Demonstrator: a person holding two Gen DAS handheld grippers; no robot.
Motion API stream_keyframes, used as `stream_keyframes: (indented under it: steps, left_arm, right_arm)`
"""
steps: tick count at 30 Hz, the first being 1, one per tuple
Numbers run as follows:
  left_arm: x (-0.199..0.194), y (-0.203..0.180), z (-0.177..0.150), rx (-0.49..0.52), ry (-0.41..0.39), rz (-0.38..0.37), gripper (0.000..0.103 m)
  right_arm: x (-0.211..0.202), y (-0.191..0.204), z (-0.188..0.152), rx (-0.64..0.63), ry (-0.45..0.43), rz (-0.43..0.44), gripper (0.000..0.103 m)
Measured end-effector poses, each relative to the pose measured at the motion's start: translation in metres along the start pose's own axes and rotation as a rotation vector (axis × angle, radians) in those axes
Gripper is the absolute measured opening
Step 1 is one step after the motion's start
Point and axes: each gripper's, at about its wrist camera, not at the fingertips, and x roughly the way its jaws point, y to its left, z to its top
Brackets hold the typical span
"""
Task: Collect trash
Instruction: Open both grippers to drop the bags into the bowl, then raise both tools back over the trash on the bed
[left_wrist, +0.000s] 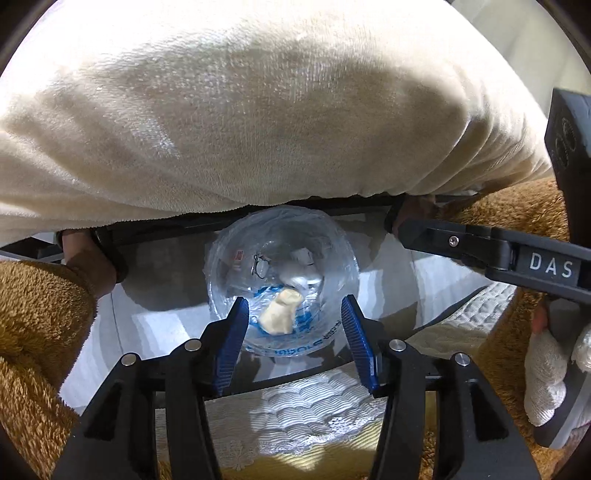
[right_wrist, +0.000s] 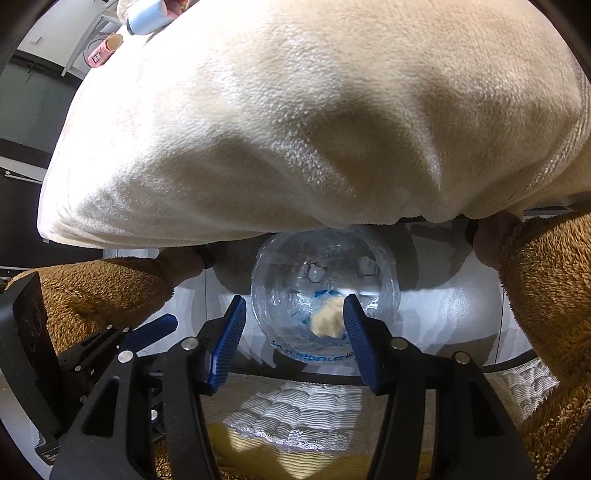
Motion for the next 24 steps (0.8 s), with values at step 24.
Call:
stream_keyframes:
  steps: [24]
  left_arm:
    - [-0.106,0.016,0.013,0.096,-0.288,-0.063,0.051]
  right_arm:
    - [-0.106,0.012,-0.034,-0.121,-0.424,0.267,0.055]
